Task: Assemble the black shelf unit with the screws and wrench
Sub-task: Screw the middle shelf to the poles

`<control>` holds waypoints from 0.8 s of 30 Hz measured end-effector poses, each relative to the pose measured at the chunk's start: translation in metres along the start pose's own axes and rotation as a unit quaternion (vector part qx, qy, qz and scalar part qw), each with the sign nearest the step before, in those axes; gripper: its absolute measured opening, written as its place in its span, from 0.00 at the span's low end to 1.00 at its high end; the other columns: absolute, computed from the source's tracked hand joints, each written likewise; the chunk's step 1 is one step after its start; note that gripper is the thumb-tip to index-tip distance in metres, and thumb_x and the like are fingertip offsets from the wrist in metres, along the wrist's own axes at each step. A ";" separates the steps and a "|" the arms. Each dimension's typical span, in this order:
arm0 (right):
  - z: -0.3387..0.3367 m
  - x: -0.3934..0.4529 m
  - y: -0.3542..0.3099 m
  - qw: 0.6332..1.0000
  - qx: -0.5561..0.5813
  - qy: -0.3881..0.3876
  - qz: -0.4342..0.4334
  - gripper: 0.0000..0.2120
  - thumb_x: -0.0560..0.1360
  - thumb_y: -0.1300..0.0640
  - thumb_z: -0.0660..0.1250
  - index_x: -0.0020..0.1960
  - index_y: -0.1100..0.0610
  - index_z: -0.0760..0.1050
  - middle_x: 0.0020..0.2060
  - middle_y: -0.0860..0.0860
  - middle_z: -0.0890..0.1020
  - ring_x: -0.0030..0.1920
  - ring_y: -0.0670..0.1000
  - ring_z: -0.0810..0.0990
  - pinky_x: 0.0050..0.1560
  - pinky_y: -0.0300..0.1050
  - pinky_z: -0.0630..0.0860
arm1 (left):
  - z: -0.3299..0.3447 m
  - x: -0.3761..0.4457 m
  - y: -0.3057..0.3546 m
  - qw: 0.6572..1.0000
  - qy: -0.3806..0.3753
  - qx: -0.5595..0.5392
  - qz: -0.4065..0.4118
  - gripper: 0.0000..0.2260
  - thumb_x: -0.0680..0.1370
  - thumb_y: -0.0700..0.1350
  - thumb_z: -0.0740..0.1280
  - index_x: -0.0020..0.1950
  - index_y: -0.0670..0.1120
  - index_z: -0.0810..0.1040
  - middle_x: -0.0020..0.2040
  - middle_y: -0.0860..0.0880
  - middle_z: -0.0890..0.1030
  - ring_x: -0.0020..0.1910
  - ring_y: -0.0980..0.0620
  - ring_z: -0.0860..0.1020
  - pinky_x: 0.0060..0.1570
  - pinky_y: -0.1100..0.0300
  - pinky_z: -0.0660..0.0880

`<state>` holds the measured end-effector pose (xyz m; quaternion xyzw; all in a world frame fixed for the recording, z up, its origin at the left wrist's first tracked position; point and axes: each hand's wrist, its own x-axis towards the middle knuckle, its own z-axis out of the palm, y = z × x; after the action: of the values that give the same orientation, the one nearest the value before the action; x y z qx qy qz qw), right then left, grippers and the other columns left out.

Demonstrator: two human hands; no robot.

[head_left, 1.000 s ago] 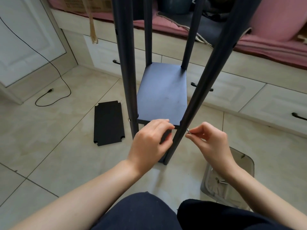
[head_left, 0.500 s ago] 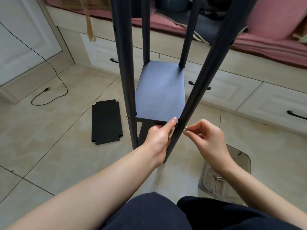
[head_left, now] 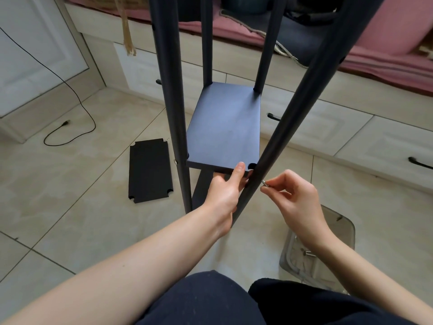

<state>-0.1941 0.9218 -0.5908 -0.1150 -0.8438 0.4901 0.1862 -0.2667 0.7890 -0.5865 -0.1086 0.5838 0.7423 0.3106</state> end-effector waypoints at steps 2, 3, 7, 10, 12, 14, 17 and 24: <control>0.000 0.000 0.001 1.000 0.015 -0.008 0.000 0.06 0.73 0.62 0.74 0.42 0.59 0.77 0.36 0.50 0.82 0.39 0.49 0.82 0.43 0.51 0.80 | 0.000 0.001 0.000 1.000 0.002 0.003 0.002 0.15 0.82 0.57 0.64 0.65 0.51 0.73 0.45 0.61 0.86 0.42 0.68 0.83 0.33 0.65 0.70; 0.000 0.001 0.002 1.000 0.024 -0.013 0.001 0.06 0.73 0.63 0.74 0.42 0.60 0.77 0.37 0.51 0.82 0.39 0.50 0.82 0.43 0.53 0.80 | 0.000 0.001 -0.001 1.000 0.002 0.004 0.002 0.15 0.82 0.57 0.64 0.65 0.51 0.73 0.44 0.61 0.86 0.41 0.68 0.83 0.33 0.65 0.70; -0.004 0.002 0.008 0.998 0.055 -0.016 0.010 0.07 0.73 0.65 0.74 0.41 0.60 0.75 0.38 0.55 0.82 0.40 0.56 0.82 0.45 0.60 0.79 | 0.001 0.001 -0.001 1.000 -0.002 0.003 0.005 0.15 0.82 0.57 0.64 0.65 0.52 0.72 0.45 0.60 0.86 0.42 0.67 0.83 0.34 0.64 0.71; 0.000 0.000 0.008 0.999 0.039 -0.002 0.003 0.09 0.72 0.61 0.75 0.40 0.53 0.76 0.37 0.50 0.82 0.40 0.54 0.82 0.44 0.55 0.80 | 0.000 0.003 -0.001 1.000 -0.005 0.005 0.010 0.15 0.82 0.56 0.64 0.65 0.51 0.72 0.43 0.62 0.86 0.40 0.68 0.82 0.27 0.68 0.73; 0.003 0.000 0.007 0.999 0.035 0.009 0.003 0.09 0.72 0.60 0.76 0.39 0.50 0.77 0.36 0.48 0.83 0.39 0.51 0.82 0.43 0.49 0.79 | -0.001 0.003 -0.001 1.000 -0.002 0.009 0.013 0.15 0.82 0.57 0.64 0.66 0.51 0.72 0.44 0.60 0.86 0.40 0.69 0.82 0.28 0.70 0.72; 0.004 0.002 0.006 0.999 0.029 0.011 0.007 0.09 0.72 0.60 0.76 0.39 0.51 0.77 0.36 0.46 0.83 0.38 0.49 0.82 0.41 0.44 0.79 | -0.001 0.002 -0.001 1.000 0.000 0.009 0.014 0.16 0.82 0.58 0.64 0.66 0.52 0.72 0.49 0.59 0.86 0.43 0.67 0.83 0.34 0.67 0.70; 0.000 0.005 0.005 0.999 0.029 0.000 0.027 0.07 0.71 0.58 0.77 0.40 0.53 0.79 0.36 0.46 0.83 0.39 0.48 0.83 0.43 0.45 0.80 | -0.002 0.002 -0.001 1.000 0.000 0.010 0.011 0.17 0.82 0.58 0.64 0.67 0.52 0.73 0.53 0.57 0.85 0.49 0.64 0.82 0.37 0.65 0.69; 0.003 0.013 0.001 0.991 0.103 -0.033 0.082 0.05 0.70 0.65 0.76 0.41 0.63 0.80 0.36 0.55 0.84 0.37 0.49 0.83 0.41 0.39 0.80 | -0.005 0.001 -0.002 1.000 -0.007 -0.008 -0.004 0.13 0.81 0.54 0.67 0.62 0.49 0.79 0.51 0.58 0.86 0.44 0.67 0.83 0.33 0.71 0.71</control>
<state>-0.2071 0.9248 -0.5909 -0.1481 -0.7818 0.5919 0.1284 -0.2675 0.7852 -0.5901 -0.1083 0.5749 0.7467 0.3166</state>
